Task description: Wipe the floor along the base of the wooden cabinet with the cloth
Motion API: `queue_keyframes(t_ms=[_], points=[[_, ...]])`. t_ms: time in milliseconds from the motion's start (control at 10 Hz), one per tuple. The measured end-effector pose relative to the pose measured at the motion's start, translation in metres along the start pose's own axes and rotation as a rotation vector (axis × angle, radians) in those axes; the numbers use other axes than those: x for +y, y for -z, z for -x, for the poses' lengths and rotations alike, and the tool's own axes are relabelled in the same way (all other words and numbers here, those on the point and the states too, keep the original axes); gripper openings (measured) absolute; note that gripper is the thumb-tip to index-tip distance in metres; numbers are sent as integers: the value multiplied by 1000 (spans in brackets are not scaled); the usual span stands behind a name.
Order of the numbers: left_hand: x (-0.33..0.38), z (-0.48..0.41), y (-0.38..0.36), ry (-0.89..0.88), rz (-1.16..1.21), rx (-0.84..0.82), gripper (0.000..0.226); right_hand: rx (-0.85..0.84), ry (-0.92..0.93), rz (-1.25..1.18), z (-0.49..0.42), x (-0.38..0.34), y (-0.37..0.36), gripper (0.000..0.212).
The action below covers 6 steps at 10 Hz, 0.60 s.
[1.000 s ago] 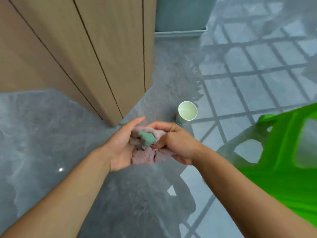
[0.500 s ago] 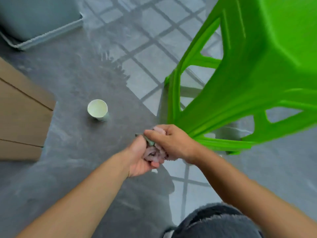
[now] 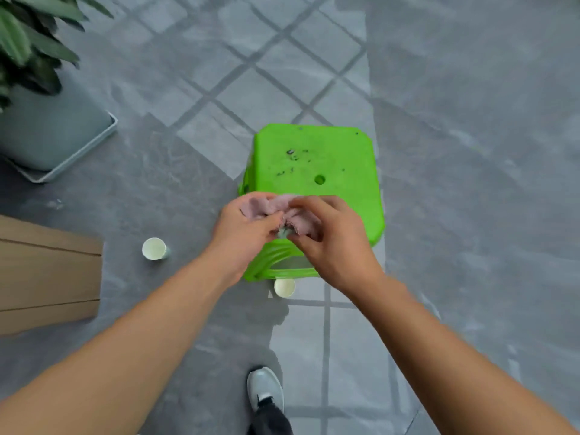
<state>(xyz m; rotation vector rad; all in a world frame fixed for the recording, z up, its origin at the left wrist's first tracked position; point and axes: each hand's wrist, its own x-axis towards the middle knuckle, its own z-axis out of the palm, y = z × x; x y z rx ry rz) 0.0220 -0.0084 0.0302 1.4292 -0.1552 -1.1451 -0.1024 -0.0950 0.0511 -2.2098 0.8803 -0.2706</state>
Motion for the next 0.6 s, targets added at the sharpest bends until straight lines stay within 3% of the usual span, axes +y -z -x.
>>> queue_keyframes(t_ms=[100, 200, 300, 400, 600], points=[[7, -26, -30, -68, -248, 171, 24, -71, 30, 101, -28, 22, 7, 50], [-21, -42, -35, -84, -853, 133, 47, -435, -22, 393, -38, 53, -27, 65], [-49, -44, -23, 2, -1343, -118, 72, -660, -70, 523, -32, 66, -60, 84], [-45, -39, -10, 112, -1572, -184, 82, -697, -156, 481, -37, 59, -54, 87], [6, 35, 18, 48, -1498, -119, 58, -719, -100, 558, -1, -27, -29, 74]])
